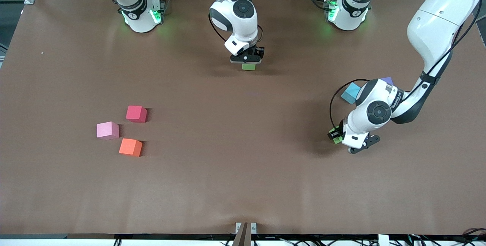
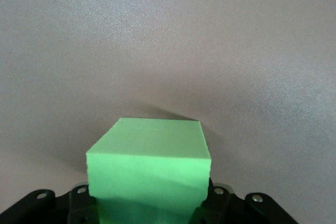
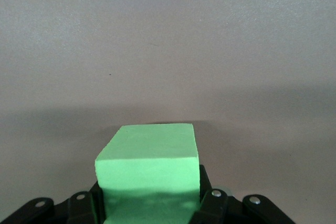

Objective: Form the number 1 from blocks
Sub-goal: 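Place the green cube below the pink cube while the left gripper grasps another green cube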

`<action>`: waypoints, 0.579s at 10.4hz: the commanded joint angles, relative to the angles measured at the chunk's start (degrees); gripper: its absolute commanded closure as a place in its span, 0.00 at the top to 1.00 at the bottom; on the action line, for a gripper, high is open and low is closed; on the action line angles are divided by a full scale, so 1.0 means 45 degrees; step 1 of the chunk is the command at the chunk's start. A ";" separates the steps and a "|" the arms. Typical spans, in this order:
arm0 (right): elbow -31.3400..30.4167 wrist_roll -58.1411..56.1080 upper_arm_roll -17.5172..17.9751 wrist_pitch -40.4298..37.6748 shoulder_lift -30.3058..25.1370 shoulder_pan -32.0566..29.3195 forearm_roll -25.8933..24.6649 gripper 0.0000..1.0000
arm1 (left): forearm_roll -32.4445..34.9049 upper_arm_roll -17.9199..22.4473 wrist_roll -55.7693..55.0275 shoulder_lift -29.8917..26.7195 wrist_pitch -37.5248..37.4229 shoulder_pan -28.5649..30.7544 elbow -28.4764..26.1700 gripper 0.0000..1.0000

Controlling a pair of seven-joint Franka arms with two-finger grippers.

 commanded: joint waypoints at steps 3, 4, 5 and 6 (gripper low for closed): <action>-0.0016 0.0227 -0.0050 0.0152 0.0030 0.0122 0.0095 1.00 | 0.0318 -0.0079 0.0107 -0.0001 -0.0057 -0.0008 0.0142 0.00; -0.0035 0.0227 -0.0050 0.0133 0.0010 0.0122 0.0095 1.00 | 0.0318 -0.0080 0.0106 -0.0001 -0.0057 -0.0008 0.0143 0.00; -0.0016 0.0227 -0.0050 0.0132 -0.0048 0.0103 0.0095 1.00 | 0.0318 -0.0099 0.0087 -0.0001 -0.0057 -0.0008 0.0143 0.00; -0.0035 0.0247 -0.0050 0.0132 -0.0203 0.0084 0.0095 1.00 | 0.0318 -0.0099 0.0067 -0.0020 -0.0057 -0.0027 0.0143 0.00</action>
